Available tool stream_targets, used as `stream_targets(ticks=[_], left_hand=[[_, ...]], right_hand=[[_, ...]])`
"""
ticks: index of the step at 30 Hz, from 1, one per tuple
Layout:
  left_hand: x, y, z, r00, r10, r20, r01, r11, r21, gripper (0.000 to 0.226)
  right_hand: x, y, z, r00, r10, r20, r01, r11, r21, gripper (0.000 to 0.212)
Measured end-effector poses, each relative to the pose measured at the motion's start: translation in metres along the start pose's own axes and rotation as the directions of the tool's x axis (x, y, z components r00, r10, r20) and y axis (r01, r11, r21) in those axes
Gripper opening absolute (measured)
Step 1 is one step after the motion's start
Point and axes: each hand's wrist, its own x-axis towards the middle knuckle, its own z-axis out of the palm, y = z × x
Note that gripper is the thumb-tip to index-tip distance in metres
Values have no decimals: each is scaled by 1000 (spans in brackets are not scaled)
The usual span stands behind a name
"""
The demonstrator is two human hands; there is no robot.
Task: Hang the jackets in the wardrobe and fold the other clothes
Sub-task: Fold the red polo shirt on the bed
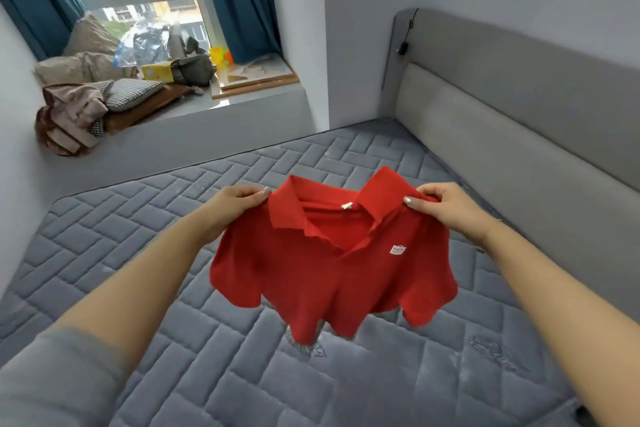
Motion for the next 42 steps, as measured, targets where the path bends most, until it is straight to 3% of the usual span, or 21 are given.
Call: stream_targets(ticks=[4,7,9,14,17,19,23,27,29,32,34,37,40,42], left_hand=[[38,18,29,986,96,-134,-105,993,-62,18],[35,13,32,967,200,-158,-209,977,-37,17],[23,-6,26,968,233,-88,-233,972,12,16],[-20,-106,4,964,203,173,-244,933,265,19],[-32,-219,-11,969,135,206,-226,819,527,25],[-49,-301,-8,981,16,194,-143,735,663,25],[-89,-467,10,965,-196,177,-11,639,769,22],[-141,-576,13,969,-193,156,0,628,778,32],[-165,-605,9,967,-174,185,-38,620,784,31],[-191,-624,-5,971,-131,202,-101,537,837,11],[-205,-627,-11,976,-151,154,-59,500,864,16],[-223,-620,-4,968,-252,17,119,512,850,16],[-235,-601,32,940,-316,-126,290,548,785,25],[-243,-581,62,913,-334,-234,397,601,693,28]], right_hand=[[3,1,6,937,-179,-301,177,984,-33,12],[-16,-2,22,913,-206,-351,241,969,57,6],[-38,2,45,912,-214,-351,251,966,63,14],[-113,53,147,966,-203,-160,165,960,-225,25],[-156,114,241,1000,-13,-11,8,948,-318,37],[-180,160,303,989,122,89,-83,930,-359,32],[-222,249,430,880,329,342,-150,876,-458,26],[-258,302,516,747,398,532,-101,859,-501,27],[-271,312,541,719,391,574,-70,863,-500,26],[-288,313,570,655,367,660,-14,880,-475,27],[-298,308,584,610,383,693,-11,879,-476,30],[-304,304,591,520,451,725,-53,865,-500,42],[-296,305,577,462,510,725,-255,860,-442,36],[-286,311,555,500,532,684,-458,832,-312,24]])
